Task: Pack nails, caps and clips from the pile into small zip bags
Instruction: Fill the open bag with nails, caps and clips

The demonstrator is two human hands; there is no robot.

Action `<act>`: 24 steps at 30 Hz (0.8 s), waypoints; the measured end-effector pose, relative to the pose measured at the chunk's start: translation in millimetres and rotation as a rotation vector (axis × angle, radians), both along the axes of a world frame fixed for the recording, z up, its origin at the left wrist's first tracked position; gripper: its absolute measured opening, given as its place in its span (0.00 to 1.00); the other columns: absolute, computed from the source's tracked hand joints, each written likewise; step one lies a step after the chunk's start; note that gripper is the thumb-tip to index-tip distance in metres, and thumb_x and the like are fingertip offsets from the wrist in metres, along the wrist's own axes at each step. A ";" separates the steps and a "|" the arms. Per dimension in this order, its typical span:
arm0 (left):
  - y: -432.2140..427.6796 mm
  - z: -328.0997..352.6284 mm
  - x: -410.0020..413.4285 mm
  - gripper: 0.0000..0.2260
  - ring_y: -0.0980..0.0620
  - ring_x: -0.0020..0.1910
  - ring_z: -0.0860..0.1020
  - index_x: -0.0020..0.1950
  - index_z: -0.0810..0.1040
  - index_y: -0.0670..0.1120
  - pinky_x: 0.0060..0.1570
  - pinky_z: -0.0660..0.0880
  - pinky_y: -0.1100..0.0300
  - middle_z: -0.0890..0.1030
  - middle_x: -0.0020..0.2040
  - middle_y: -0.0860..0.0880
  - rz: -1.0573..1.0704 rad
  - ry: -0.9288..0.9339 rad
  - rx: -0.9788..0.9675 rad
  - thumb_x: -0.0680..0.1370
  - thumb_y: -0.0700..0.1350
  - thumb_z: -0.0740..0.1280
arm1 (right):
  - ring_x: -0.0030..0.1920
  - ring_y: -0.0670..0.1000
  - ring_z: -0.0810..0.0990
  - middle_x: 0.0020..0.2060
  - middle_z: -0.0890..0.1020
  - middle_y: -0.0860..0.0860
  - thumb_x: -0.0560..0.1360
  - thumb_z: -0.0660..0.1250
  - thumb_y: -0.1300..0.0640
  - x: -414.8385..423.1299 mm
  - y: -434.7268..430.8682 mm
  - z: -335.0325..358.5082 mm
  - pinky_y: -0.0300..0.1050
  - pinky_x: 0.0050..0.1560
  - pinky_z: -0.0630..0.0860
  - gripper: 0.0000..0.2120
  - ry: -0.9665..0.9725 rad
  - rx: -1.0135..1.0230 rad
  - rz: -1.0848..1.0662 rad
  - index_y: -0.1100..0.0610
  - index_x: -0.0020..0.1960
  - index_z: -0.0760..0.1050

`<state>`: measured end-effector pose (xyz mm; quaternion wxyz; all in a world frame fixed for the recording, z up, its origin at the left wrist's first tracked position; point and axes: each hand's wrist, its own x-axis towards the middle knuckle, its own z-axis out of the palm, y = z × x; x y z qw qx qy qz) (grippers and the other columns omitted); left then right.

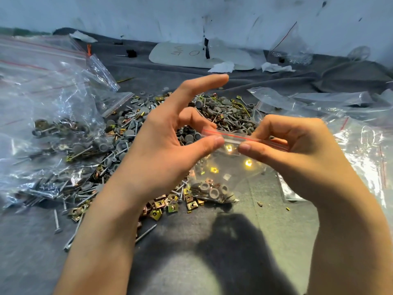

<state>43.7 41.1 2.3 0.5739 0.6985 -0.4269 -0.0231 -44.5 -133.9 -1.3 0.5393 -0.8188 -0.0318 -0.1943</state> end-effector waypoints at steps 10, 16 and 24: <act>4.3 -2.4 4.5 0.27 0.61 0.39 0.81 0.62 0.75 0.61 0.46 0.77 0.67 0.80 0.34 0.54 -0.022 0.207 -0.092 0.66 0.44 0.75 | 0.28 0.45 0.67 0.24 0.71 0.53 0.61 0.76 0.47 0.4 -8.7 -4.3 0.34 0.27 0.61 0.17 -0.055 0.014 -0.097 0.59 0.33 0.76; 5.4 -2.2 5.9 0.20 0.62 0.35 0.80 0.54 0.80 0.54 0.40 0.76 0.71 0.82 0.33 0.55 -0.007 0.310 -0.142 0.63 0.43 0.74 | 0.27 0.48 0.71 0.26 0.76 0.59 0.59 0.75 0.49 -2.5 -11.3 -1.9 0.37 0.27 0.66 0.16 -0.079 0.085 -0.126 0.61 0.29 0.74; 8.7 -5.2 9.9 0.13 0.57 0.37 0.84 0.48 0.84 0.50 0.39 0.76 0.71 0.85 0.36 0.50 0.007 0.409 -0.126 0.64 0.42 0.74 | 0.28 0.47 0.74 0.27 0.80 0.53 0.59 0.74 0.49 -4.0 -14.8 -3.2 0.34 0.31 0.71 0.11 -0.064 0.109 -0.123 0.57 0.33 0.80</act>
